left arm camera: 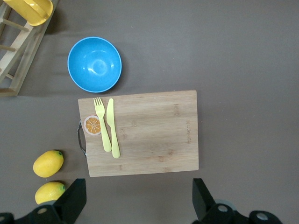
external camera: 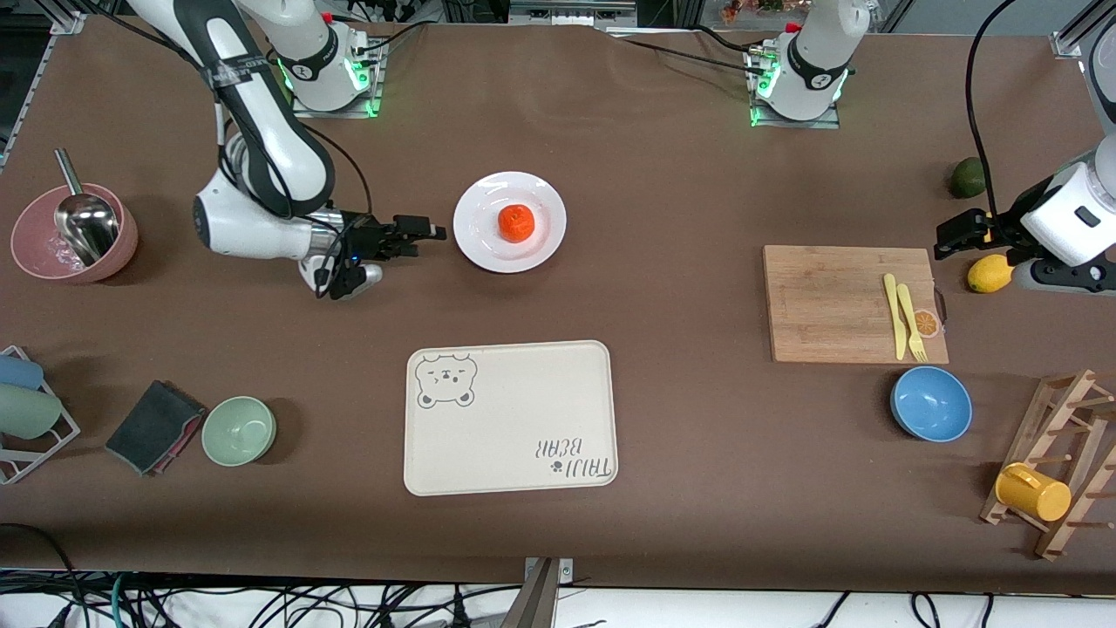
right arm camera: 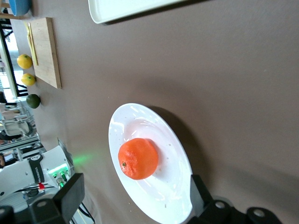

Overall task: Place orange and plate with both arms
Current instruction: 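Reach the right gripper to the rim of the white plate, then close the right gripper on the plate rim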

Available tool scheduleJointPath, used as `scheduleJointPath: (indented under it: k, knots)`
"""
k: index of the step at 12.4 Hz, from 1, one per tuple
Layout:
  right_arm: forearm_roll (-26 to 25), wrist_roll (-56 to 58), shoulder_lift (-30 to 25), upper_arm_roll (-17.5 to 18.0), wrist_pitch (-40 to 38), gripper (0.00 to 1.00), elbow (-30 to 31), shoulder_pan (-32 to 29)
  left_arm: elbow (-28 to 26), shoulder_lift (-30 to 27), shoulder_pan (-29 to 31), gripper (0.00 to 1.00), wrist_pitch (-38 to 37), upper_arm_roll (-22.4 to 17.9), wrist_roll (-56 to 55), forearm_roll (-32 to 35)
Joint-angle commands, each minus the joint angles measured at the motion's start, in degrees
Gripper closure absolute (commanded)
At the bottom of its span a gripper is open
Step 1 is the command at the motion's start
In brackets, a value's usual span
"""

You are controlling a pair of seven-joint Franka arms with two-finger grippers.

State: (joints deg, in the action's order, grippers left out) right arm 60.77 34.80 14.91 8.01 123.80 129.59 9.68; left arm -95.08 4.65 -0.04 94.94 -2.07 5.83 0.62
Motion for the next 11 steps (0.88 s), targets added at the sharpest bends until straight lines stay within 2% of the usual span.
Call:
scheduleJointPath:
  k: [1, 5, 7, 11]
  knots:
    - [5.2, 3.6, 2.1, 0.4, 1.1, 0.00, 0.8, -0.5, -0.1, -0.3, -0.1, 0.00, 0.4, 0.0, 0.9, 1.5]
    - [12.0, 11.4, 6.4, 2.0, 4.4, 0.00, 1.6, -0.5, -0.1, -0.3, -0.1, 0.00, 0.4, 0.0, 0.9, 1.4]
    - [12.8, 13.4, 8.1, 2.5, 6.7, 0.00, 1.7, -0.5, -0.1, -0.3, -0.2, 0.00, 0.4, 0.0, 0.3, 1.4]
    - [19.0, 16.2, 9.3, 5.8, 10.3, 0.00, 2.7, -0.3, -0.1, -0.3, -0.6, 0.00, 0.4, 0.0, 0.1, 1.4]
